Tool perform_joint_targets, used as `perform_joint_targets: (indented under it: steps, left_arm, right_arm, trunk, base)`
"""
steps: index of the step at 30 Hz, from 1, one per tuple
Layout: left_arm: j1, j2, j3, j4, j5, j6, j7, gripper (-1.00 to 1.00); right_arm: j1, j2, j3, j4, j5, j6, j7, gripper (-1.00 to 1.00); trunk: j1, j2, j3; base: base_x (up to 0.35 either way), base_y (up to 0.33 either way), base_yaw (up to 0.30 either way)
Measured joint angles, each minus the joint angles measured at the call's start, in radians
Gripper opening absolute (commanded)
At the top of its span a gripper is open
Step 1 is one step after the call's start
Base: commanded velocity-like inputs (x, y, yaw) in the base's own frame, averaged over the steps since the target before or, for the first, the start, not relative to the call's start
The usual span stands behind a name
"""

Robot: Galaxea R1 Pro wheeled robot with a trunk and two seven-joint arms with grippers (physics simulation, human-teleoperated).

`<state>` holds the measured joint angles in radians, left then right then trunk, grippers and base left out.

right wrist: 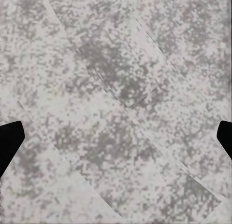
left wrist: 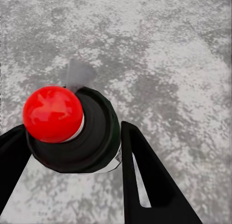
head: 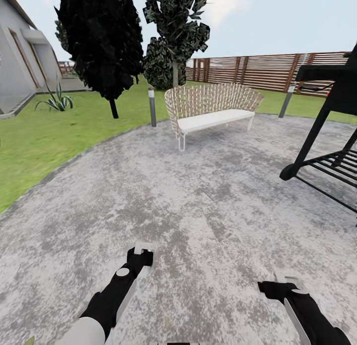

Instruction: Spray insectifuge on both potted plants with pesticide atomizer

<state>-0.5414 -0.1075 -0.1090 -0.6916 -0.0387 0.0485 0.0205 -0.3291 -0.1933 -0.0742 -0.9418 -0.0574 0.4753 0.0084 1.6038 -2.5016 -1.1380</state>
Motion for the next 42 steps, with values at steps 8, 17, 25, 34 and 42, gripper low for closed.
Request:
perform_joint_targets:
  steps: [8,17,25,34,42]
  left_arm:
    - [0.0,-0.002,0.0,0.0,0.0,0.0,0.0,-1.0]
    - [0.0,-0.013,-0.001,-0.001,0.0,-0.001,0.0,-1.0]
    - [0.0,-0.013,-0.003,-0.001,0.0,-0.004,-0.001,-1.0]
    - [0.0,-0.014,-0.004,-0.002,0.0,-0.004,-0.001,-1.0]
    - [0.0,-0.014,-0.005,-0.002,0.0,-0.004,-0.001,-1.0]
  right_arm:
    - [0.0,0.0,0.0,0.0,0.0,0.0,0.0,1.0]
    - [0.0,-0.001,0.0,0.0,0.0,0.0,0.0,1.0]
    - [0.0,-0.001,0.0,0.0,0.001,0.0,0.0,1.0]
    - [0.0,0.0,0.0,0.0,0.001,0.0,0.0,1.0]
    - [0.0,0.0,0.0,0.0,0.001,0.0,0.0,1.0]
  trunk:
    - [-0.002,0.001,0.016]
    - [-0.011,0.016,0.037]
    - [-0.011,0.016,0.037]
    - [-0.011,0.016,0.037]
    - [-0.011,0.016,0.037]
  base:
    - [0.0,0.0,-0.001]
    - [0.0,0.0,0.0]
    - [-0.007,-0.001,0.0]
    - [-0.095,-0.154,0.0]
    - [-0.006,-0.012,0.0]
